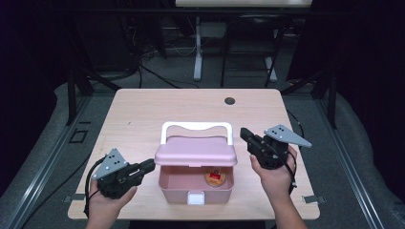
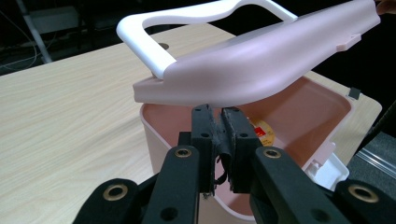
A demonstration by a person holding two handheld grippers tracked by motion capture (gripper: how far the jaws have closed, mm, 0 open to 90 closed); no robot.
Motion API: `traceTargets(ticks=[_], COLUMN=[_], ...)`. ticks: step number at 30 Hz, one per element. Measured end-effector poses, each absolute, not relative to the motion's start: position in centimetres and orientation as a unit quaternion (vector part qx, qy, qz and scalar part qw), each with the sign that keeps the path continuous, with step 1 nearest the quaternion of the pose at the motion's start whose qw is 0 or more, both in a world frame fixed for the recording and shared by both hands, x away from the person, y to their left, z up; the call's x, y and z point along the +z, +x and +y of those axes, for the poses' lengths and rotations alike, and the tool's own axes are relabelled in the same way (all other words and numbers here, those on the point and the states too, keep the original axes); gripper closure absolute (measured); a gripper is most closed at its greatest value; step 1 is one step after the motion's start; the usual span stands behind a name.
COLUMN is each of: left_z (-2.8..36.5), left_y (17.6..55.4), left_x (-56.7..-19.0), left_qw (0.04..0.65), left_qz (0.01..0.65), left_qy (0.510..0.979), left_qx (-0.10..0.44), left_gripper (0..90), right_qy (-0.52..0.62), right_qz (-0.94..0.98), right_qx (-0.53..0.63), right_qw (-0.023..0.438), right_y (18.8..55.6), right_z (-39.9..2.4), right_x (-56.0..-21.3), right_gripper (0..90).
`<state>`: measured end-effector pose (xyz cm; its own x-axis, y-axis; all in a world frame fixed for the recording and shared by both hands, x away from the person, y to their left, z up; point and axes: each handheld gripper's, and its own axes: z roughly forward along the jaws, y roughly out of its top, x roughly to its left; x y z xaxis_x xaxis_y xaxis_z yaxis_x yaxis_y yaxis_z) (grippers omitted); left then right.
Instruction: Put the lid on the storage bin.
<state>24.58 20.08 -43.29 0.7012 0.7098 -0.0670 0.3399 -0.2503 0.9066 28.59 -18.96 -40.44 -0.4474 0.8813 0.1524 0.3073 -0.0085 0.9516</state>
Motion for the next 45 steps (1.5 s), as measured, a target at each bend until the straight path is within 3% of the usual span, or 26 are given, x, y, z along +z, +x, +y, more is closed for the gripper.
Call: traceTargets(ticks=[6,16,26,45], left_z=[20.1,20.1,20.1,20.1], left_y=[24.2,23.7,23.3,23.0], left_x=[-43.8,-44.8,-45.7,-46.8], left_qw=[0.505,0.498,0.489,0.488], left_qz=[0.341,0.343,0.344,0.348], left_qy=[0.773,0.778,0.784,0.785], left_qx=[0.179,0.172,0.165,0.157], left_gripper=[83.9,84.0,84.7,85.3], right_qy=[0.455,0.453,0.458,0.461], right_qz=[0.655,0.658,0.654,0.652], right_qx=[0.544,0.543,0.542,0.541], right_qw=[0.261,0.257,0.261,0.263], right_y=[28.6,29.3,29.8,30.1], right_z=[-18.9,-19.2,-19.4,-19.6], right_x=[-40.5,-41.0,-41.4,-41.7], right_gripper=[86.1,68.2,58.3,53.5])
